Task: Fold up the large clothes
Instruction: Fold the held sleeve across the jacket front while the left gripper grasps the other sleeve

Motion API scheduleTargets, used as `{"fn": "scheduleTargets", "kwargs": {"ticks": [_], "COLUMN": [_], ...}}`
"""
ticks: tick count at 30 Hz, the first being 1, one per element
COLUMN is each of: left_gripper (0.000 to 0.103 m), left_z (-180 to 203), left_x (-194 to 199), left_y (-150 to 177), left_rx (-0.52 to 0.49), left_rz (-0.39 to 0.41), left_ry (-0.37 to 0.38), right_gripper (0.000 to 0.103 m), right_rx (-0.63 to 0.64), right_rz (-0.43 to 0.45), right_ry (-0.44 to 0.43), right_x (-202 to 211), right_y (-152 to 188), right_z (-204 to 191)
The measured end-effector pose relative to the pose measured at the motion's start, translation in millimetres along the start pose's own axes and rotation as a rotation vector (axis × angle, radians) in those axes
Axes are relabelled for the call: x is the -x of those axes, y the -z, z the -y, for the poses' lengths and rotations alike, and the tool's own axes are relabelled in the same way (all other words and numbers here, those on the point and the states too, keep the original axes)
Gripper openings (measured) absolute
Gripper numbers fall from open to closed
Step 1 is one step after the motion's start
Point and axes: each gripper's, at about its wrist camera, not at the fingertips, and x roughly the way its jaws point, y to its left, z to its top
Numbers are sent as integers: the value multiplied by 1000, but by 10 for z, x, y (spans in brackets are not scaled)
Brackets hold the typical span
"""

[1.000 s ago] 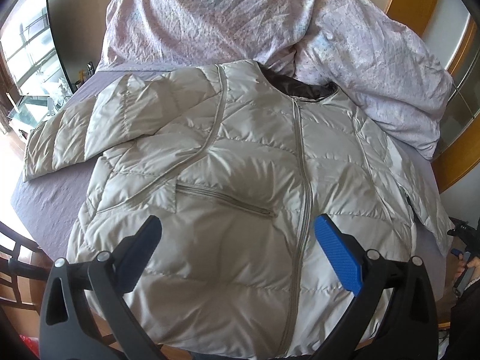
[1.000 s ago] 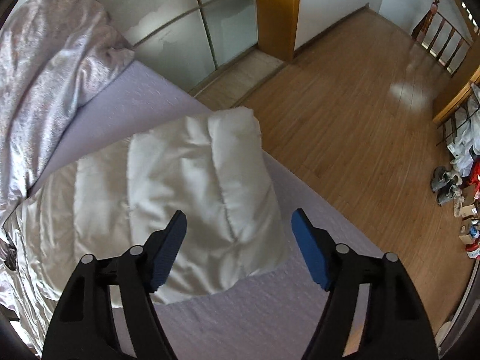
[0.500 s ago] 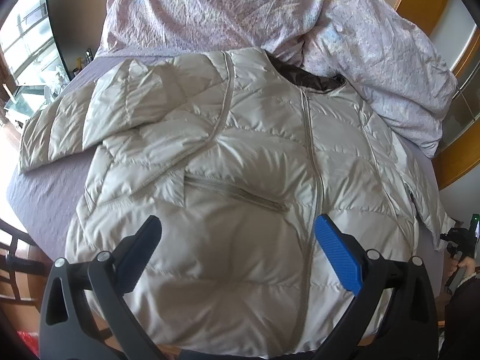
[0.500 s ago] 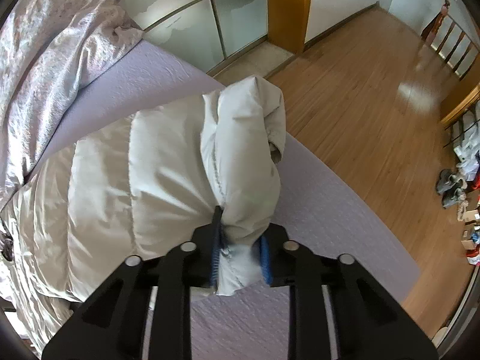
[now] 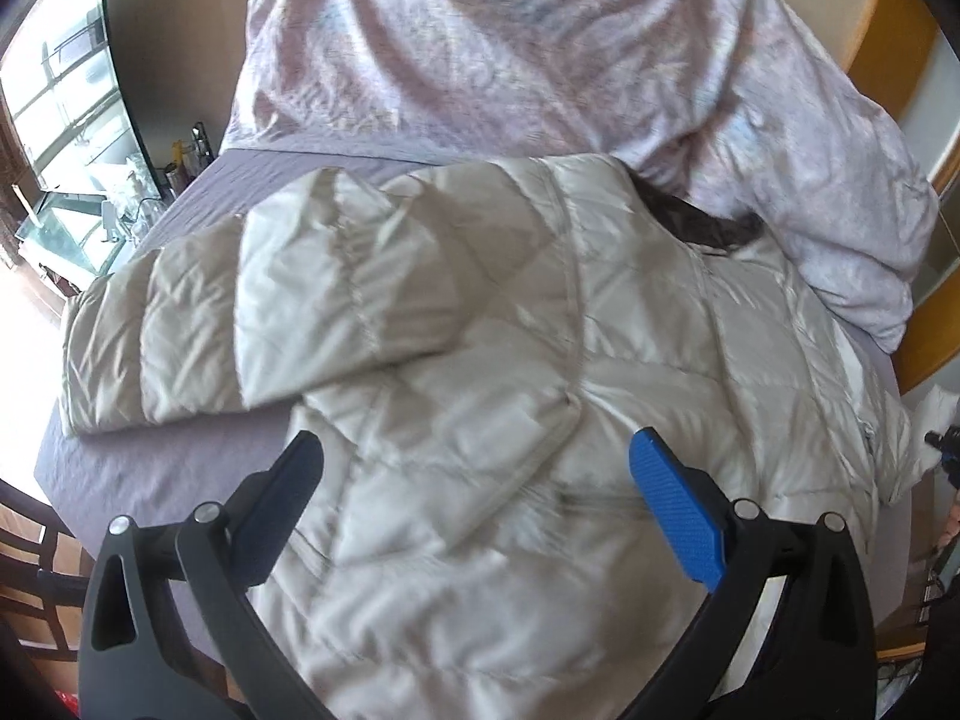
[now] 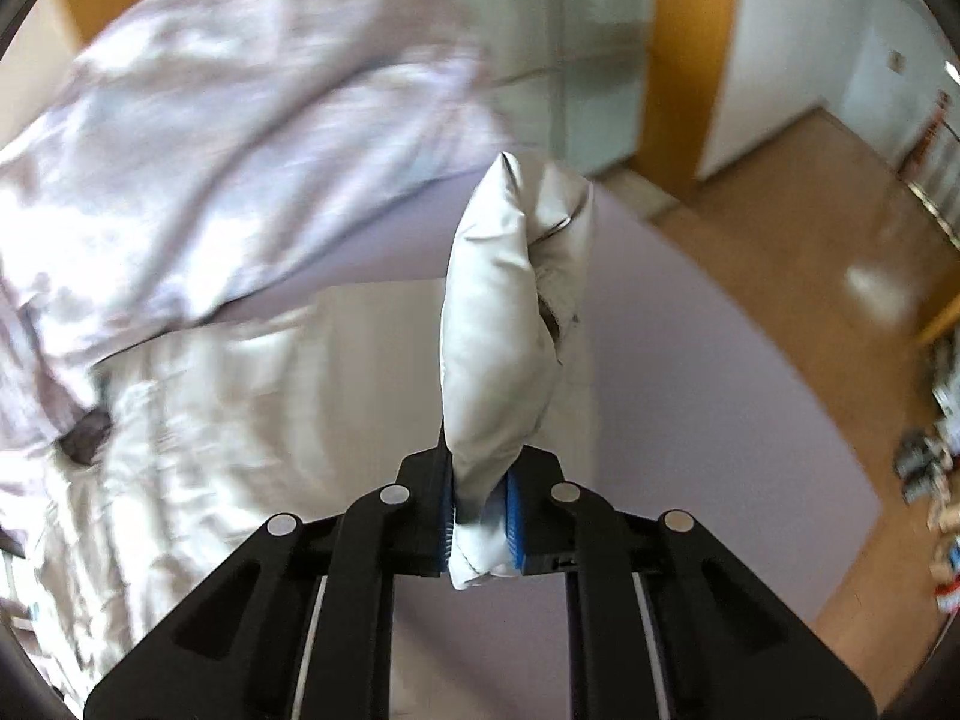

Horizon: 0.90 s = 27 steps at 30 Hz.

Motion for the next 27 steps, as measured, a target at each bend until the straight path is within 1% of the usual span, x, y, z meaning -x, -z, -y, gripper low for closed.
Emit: {"fn": "scheduleTargets", "kwargs": {"ticks": [4,10,12,15,17,20,22,26,27], "left_gripper": [101,101,101,101,101,101,101,101,101], "left_z": [-298,-761,-899,-1185,-1335,-1571,-1715,-1937,-1980], "left_x": [-56,-87,-93,-116,-117,-128,-145,-183,-197], "left_y": [-107,-201,-213,-244,-253,-260,-260,-260,-263], "left_rx": [32,80,95,123,137,154,166,182,185], "left_rz": [-3,1,4,9,13,16,16,15,18], "left_ry": [1,-4,-12,-45,-53,-74,-79,-99,-99], "right_gripper": [14,14,14,14,14,14,14,15,18], "right_rx": [103,242,271,324,356,402,449,483,499], "right_rz": [-27,-96,-122,-167,-192,-231,-245,-266,-264], "right_ry": [-90,-134,-148,-175,-192,-228,-237,-247,-239], "right_x": [-32,-145,-167,-241,-269,-311,-337,-328,-316], "right_y": [164,538,648,888,1045,1314,1500,1713,1747], "right_z": [-806,-1778,-1961,-2332,-2567,-2899,-3156,-3414,-3465]}}
